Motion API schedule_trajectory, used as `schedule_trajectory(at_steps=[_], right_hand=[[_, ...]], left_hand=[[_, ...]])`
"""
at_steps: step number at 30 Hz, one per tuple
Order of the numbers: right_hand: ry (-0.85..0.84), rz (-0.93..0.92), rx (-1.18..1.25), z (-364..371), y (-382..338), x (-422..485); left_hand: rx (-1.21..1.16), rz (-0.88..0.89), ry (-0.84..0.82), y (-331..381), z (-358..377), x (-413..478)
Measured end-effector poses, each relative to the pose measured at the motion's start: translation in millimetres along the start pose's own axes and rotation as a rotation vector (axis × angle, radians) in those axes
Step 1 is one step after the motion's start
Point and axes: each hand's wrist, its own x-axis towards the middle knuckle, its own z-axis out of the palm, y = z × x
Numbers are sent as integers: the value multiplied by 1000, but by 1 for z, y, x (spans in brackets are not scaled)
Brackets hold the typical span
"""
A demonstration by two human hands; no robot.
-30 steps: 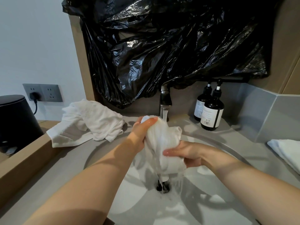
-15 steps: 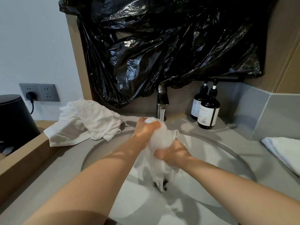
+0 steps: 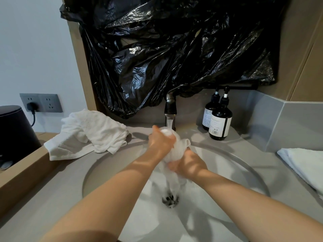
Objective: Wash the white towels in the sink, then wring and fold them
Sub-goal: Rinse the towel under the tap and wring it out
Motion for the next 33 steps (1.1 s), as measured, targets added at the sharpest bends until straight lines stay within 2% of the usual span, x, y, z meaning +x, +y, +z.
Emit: schedule_trajectory(at_steps=[3, 6, 8, 12, 16, 19, 23, 26, 29, 31, 33], right_hand=[[-51, -56, 58, -9, 10, 3], [-178, -122, 172, -22, 23, 5], [-268, -133, 200, -27, 28, 7], [-374, -124, 195, -34, 33, 6], [-567, -74, 408, -42, 37, 7], [-667, -75, 532, -44, 36, 8], [-847, -83, 740, -38, 33, 5], [-701, 37, 940, -32, 22, 2], [-413, 132, 1107, -24, 7, 3], [-261, 228, 1134, -19, -1, 4], [-106, 291, 1042, -13, -6, 7]], left_hand=[[-25, -19, -27, -12, -6, -3], [-201, 26, -205, -32, -11, -5], [-331, -14, -321, -37, -17, -5], [-284, 36, -459, -41, -30, 4], [-342, 53, -531, -42, -39, 9], [-469, 14, -534, -40, -38, 10], [-574, 11, -382, -41, -27, 12], [-659, 5, -290, -39, -25, 12], [-770, -17, -259, -37, -26, 11], [-755, -6, -264, -34, -25, 8], [-736, -3, -290, -33, -20, 6]])
